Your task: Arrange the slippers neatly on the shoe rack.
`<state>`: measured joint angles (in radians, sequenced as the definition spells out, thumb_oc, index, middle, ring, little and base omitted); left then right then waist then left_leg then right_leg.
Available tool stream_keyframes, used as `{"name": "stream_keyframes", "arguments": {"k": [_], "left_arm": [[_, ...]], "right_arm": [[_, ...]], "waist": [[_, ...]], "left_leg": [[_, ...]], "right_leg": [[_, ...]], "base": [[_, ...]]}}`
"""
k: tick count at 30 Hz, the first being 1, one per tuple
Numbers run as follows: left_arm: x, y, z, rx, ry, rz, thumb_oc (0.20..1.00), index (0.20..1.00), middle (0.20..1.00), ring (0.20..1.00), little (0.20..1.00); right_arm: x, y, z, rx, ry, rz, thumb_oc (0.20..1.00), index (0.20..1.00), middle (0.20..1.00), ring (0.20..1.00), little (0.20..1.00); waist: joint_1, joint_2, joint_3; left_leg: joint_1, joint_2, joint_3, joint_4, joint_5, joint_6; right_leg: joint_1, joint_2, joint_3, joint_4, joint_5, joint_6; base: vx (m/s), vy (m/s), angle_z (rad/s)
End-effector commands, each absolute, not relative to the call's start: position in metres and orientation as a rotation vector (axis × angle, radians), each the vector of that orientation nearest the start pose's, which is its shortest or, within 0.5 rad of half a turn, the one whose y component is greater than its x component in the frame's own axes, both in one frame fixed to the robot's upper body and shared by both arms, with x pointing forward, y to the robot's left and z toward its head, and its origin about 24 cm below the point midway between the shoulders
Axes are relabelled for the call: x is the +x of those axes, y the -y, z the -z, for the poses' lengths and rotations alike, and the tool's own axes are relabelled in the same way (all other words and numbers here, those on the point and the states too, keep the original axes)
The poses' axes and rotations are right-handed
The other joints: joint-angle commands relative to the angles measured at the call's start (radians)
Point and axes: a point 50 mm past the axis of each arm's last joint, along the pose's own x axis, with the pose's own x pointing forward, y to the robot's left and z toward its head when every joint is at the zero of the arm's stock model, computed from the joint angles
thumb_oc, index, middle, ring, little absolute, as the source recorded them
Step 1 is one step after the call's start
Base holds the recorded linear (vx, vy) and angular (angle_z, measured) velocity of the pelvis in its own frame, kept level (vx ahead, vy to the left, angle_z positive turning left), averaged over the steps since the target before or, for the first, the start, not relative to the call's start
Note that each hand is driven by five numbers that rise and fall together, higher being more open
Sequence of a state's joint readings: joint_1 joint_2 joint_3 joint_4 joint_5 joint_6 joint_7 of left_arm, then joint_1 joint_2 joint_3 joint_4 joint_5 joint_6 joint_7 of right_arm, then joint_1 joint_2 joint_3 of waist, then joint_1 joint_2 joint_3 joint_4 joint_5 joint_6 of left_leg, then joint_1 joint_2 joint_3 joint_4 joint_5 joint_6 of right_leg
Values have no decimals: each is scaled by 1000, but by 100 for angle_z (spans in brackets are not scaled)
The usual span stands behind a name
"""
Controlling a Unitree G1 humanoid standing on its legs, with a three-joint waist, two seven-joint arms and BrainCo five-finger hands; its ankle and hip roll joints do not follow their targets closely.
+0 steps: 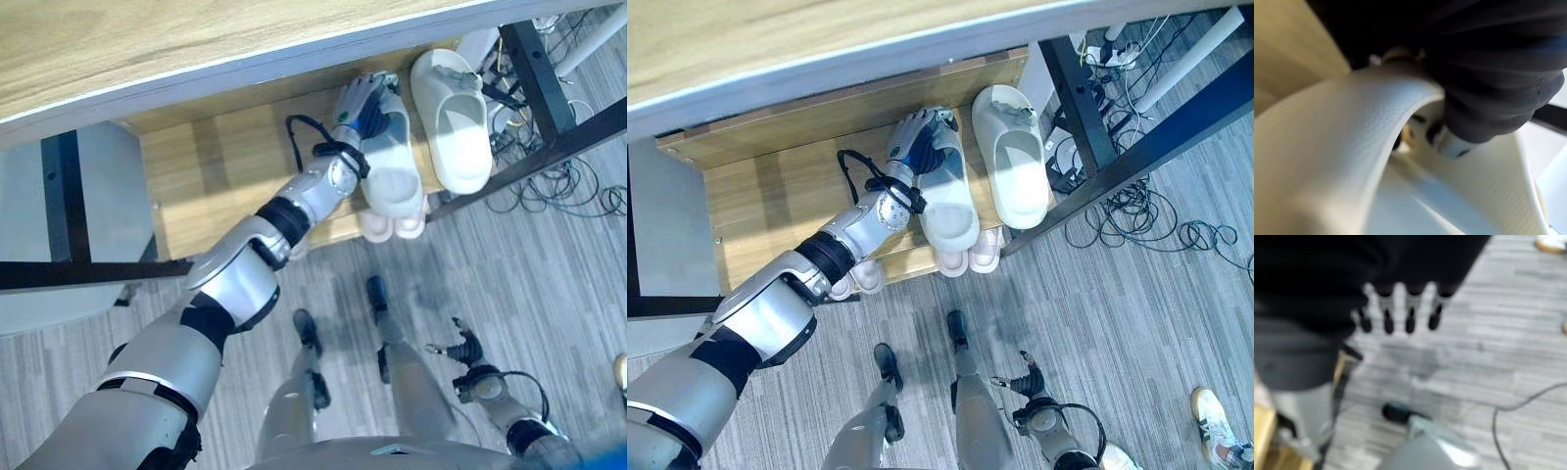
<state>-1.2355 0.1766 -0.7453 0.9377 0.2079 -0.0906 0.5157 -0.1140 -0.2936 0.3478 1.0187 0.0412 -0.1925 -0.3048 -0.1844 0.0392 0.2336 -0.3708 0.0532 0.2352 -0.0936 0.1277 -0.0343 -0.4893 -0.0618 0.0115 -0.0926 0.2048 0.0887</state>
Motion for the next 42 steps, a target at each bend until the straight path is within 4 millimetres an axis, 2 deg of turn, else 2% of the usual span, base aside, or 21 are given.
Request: {"name": "stream_keyframes", "arguments": {"k": [1, 8, 16, 17, 18, 20, 24, 29, 39, 42], "left_arm": [[397, -27, -283, 780, 770, -91, 200, 200, 200, 200, 200], [395, -26, -294, 805, 812, -114, 200, 200, 200, 200, 200], [397, -34, -307, 898, 846, -160, 200, 200, 200, 200, 200], [398, -35, -306, 899, 837, -162, 222, 222, 222, 222, 222], [399, -36, -305, 892, 827, -164, 520, 520, 520, 520, 520], [400, -39, -305, 864, 810, -176, 1000, 1000, 1000, 1000, 1000], [400, -37, -301, 793, 785, -166, 1000, 1000, 1000, 1000, 1000], [396, -27, -285, 691, 753, -99, 1000, 1000, 1000, 1000, 1000], [383, -16, -287, 535, 795, 11, 1000, 1000, 1000, 1000, 1000], [380, -13, -285, 535, 809, 41, 1000, 1000, 1000, 1000, 1000]], "right_arm": [[198, 236, 104, -553, -633, 140, 1000, 1000, 1000, 1000, 1000], [196, 239, 105, -555, -641, 151, 1000, 1000, 1000, 1000, 1000], [195, 243, 106, -561, -654, 162, 1000, 1000, 1000, 1000, 1000], [196, 244, 105, -559, -655, 167, 1000, 1000, 1000, 1000, 1000], [196, 244, 105, -558, -655, 166, 1000, 1000, 1000, 1000, 1000], [196, 243, 106, -557, -655, 163, 1000, 1000, 1000, 1000, 1000], [194, 240, 108, -549, -668, 159, 1000, 1000, 1000, 1000, 1000], [189, 240, 111, -539, -684, 164, 1000, 1000, 1000, 1000, 1000], [189, 245, 111, -540, -710, 187, 1000, 1000, 1000, 1000, 1000], [186, 246, 113, -535, -724, 193, 1000, 1000, 1000, 1000, 1000]], "waist": [[-6, 20, 53], [-14, 26, 58], [-21, 22, 58], [-21, 21, 58], [-22, 21, 58], [-24, 19, 58], [-23, 20, 61], [-14, 30, 57], [4, 51, 53], [8, 56, 54]], "left_leg": [[-40, 64, -127, 6, -13, -74], [-45, 64, -125, 6, -15, -75], [-54, 69, -117, 6, -14, -76], [-54, 70, -117, 6, -14, -76], [-55, 71, -117, 6, -13, -77], [-58, 72, -116, 6, -12, -77], [-58, 73, -115, 6, -11, -77], [-46, 71, -117, 6, -14, -75], [-30, 70, -117, 6, -14, -78], [-29, 69, -118, 6, -14, -79]], "right_leg": [[2, -47, -31, 56, -101, 59], [-9, -45, -27, 59, -101, 58], [-27, -39, -18, 61, -97, 57], [-28, -38, -17, 61, -97, 57], [-31, -37, -18, 62, -97, 57], [-35, -36, -17, 61, -96, 56], [-37, -34, -17, 64, -98, 54], [-27, -34, -21, 72, -108, 49], [-10, -35, -30, 72, -113, 47], [-7, -36, -34, 70, -114, 48]], "base": [[4, -12, -3], [0, 0, 0], [0, 0, 0], [0, 0, 0], [0, 0, 0], [1, -10, -2], [3, -11, -2], [0, 0, 0], [-1, 0, -1], [0, 0, 0]]}}
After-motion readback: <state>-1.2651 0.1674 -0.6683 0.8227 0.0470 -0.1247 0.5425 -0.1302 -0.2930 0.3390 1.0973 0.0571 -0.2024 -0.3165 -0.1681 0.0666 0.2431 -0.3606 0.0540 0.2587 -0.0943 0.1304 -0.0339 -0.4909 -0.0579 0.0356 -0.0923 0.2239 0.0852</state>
